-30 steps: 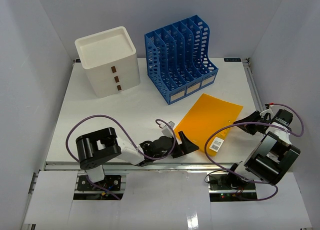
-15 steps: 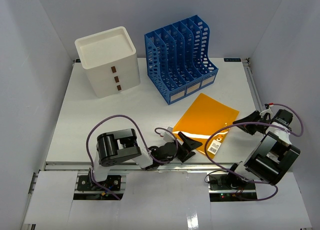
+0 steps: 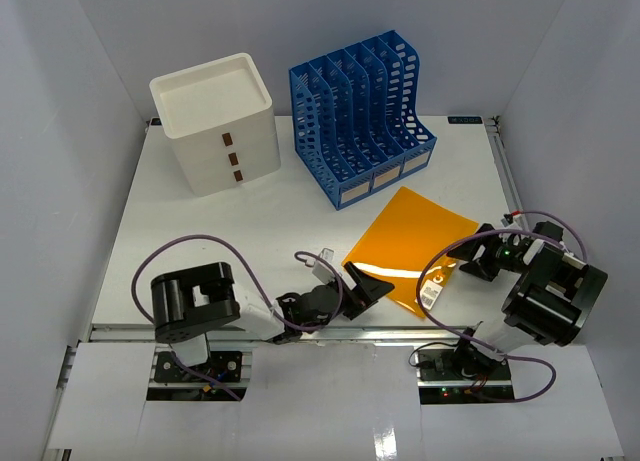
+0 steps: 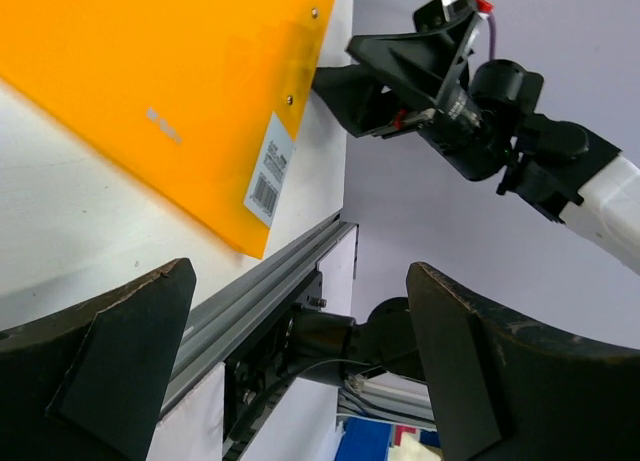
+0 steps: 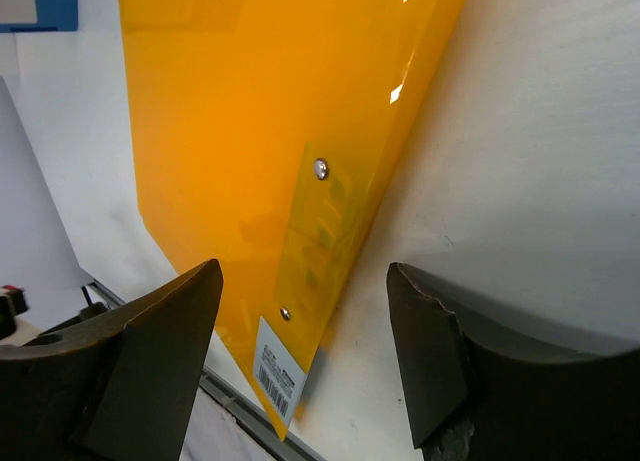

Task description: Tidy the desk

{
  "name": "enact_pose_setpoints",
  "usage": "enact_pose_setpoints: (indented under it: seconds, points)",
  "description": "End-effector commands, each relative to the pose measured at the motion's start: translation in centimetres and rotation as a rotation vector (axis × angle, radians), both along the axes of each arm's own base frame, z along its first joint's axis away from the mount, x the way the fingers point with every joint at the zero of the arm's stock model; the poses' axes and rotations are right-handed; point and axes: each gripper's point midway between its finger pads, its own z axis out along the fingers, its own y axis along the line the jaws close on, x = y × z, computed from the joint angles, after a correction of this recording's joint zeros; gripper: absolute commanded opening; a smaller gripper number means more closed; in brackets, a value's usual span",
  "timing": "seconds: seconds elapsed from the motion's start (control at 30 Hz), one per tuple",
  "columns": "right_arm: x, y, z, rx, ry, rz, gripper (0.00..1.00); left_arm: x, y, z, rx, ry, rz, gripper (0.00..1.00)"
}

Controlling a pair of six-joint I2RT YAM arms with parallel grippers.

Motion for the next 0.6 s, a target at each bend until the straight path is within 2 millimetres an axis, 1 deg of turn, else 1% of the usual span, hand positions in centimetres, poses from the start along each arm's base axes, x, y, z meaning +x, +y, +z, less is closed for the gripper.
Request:
enact_pose_setpoints:
  seconds: [0.0, 0.07, 0.13, 0.2, 0.27, 0.37, 0.4, 0.43, 0.57]
  points:
    - [0.1, 1.0, -1.6, -0.034, 0.029, 0.043, 0.74, 0.0, 2.0, 1.8, 0.065, -0.127, -0.001, 0.98]
    - [0.0, 1.0, -2.3, -0.052, 0.053, 0.035, 0.73, -0.1, 2.6, 2.6, 0.076, -0.156, -0.004, 0.98]
    - [-0.1, 0.8, -2.9, -0.060, 0.074, 0.030, 0.72, -0.2, 3.1, 2.9, 0.093, -0.178, -0.008, 0.98]
    - [-0.5, 0.6, -3.7, -0.058, 0.129, 0.001, 0.68, -0.4, 3.4, 3.5, 0.090, -0.192, -0.007, 0.98]
    - [-0.6, 0.3, -4.4, -0.067, 0.162, -0.013, 0.62, -0.5, 3.8, 3.5, 0.092, -0.197, -0.007, 0.98]
    - [-0.5, -0.1, -5.2, -0.092, 0.190, -0.034, 0.50, -0.8, 4.4, 3.1, 0.089, -0.186, -0.006, 0.98]
    - [-0.5, -0.2, -5.3, -0.093, 0.193, -0.035, 0.50, -0.8, 4.4, 3.2, 0.087, -0.186, -0.005, 0.98]
    - [-0.4, -0.4, -5.6, -0.102, 0.203, -0.042, 0.46, -0.9, 4.6, 2.8, 0.087, -0.179, -0.005, 0.98]
    - [0.3, -1.0, -5.6, -0.137, 0.189, -0.067, 0.32, -1.1, 5.1, 1.9, 0.091, -0.160, -0.006, 0.98]
